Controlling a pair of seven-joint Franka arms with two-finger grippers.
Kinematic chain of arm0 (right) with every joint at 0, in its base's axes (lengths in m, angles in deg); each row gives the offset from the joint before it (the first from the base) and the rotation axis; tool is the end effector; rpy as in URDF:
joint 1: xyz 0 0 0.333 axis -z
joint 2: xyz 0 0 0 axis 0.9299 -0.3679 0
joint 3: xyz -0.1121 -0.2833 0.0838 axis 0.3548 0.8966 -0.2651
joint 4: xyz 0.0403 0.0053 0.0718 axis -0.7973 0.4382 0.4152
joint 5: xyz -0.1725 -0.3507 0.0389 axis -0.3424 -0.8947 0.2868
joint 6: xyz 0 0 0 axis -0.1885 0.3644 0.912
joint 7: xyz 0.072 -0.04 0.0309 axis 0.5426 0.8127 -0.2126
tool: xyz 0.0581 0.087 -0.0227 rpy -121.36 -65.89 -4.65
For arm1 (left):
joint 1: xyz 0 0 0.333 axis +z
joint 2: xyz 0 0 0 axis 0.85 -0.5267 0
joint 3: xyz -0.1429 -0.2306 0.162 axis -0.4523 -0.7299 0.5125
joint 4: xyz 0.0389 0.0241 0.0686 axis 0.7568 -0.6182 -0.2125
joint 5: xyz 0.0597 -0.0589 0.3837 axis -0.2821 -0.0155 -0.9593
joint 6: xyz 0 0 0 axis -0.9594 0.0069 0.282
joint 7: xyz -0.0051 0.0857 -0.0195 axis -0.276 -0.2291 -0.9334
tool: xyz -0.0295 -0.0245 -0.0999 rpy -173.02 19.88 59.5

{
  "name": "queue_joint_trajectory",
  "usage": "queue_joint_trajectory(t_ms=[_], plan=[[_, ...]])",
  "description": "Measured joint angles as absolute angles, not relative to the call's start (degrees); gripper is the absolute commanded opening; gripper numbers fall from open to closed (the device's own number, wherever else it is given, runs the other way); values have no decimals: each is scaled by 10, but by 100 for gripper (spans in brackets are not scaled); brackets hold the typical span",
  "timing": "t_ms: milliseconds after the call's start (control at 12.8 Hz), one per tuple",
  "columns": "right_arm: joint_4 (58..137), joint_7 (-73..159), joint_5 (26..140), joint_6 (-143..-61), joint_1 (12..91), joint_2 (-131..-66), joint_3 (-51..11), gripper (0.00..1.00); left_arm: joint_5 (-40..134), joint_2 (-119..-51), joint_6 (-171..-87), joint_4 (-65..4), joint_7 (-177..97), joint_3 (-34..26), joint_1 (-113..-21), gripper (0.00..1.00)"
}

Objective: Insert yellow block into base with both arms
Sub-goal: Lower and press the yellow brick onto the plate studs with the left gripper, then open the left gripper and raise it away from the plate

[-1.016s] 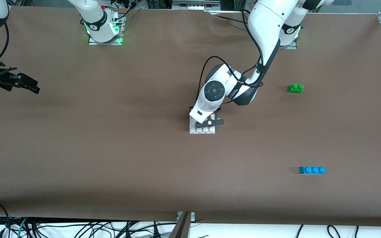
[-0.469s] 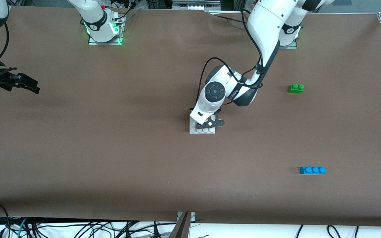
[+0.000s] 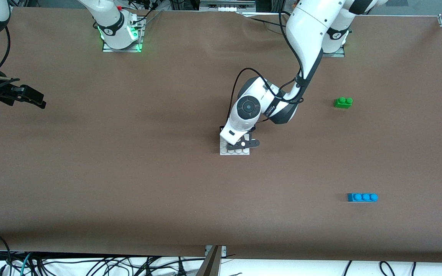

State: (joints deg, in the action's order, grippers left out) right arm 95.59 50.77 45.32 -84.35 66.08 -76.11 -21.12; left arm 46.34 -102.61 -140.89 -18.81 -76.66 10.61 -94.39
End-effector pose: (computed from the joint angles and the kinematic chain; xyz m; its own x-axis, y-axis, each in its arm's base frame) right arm 0.5683 -0.0217 0.5630 0.9966 -0.0808 -0.0167 -0.0804 -0.9965 0.0230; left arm 0.5399 -0.4483 0.2022 0.9744 0.1661 -0.1515 0.1782 -0.9815 0.0704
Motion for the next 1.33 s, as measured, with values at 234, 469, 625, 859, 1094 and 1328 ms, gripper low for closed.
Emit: queue_joint_trajectory(t_ms=[234, 469, 625, 859, 1094, 1328], plan=[[956, 508, 453, -844, 661, -761, -211, 100, 463, -1027, -1411, -186, -769, 107, -944, 100], [956, 508, 453, -844, 661, -761, -211, 100, 463, -1025, -1413, -172, -771, 107, -944, 100], [956, 508, 453, -843, 661, -761, -211, 100, 463, -1009, -1412, -163, -773, 110, -939, 100], [955, 508, 453, -843, 661, -761, -211, 100, 463, -944, -1343, -162, -773, 114, -904, 100], [955, 508, 453, -843, 661, -761, -211, 100, 463, -852, -1261, -181, -748, 114, -843, 100], [955, 508, 453, -843, 661, -762, -212, 100, 463, -749, -1193, -236, -636, 115, -780, 100]])
